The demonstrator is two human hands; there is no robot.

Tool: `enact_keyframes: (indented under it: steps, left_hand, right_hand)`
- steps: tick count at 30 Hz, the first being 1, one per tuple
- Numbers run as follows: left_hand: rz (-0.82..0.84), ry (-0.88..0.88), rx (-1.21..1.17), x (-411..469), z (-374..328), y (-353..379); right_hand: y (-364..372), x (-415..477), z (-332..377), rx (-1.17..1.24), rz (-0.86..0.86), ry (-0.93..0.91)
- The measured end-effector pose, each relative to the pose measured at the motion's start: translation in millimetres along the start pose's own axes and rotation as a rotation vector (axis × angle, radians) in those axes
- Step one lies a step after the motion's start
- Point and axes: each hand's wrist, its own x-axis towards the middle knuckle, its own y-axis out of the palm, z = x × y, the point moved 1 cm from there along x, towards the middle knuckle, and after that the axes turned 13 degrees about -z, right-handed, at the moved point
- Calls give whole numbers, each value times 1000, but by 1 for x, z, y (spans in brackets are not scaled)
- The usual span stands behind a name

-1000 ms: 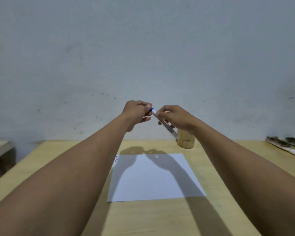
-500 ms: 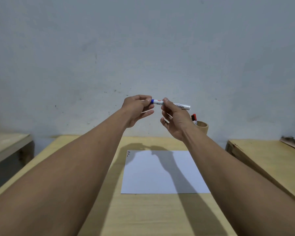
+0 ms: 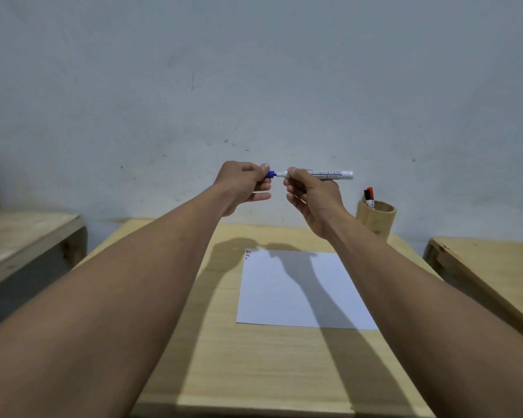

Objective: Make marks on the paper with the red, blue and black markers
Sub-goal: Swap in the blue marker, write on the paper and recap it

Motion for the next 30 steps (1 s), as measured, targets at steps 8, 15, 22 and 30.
enact_keyframes:
  steps: [8,15,22,30]
  left_hand:
    - [-146,143,405,4,36,-29]
    - [-161,243,755,2,83,-48]
    - [-179,251,892,-10,120,-52]
    - [-156,267,963,-14,138,-50]
  right_hand:
    - [1,-2,-26,-103,-3,44]
    - [1,-5,-57,-218,-9,95]
    - [0,-1,-89,-349,12,60]
    - [-2,1,-117,-621,-28,-97]
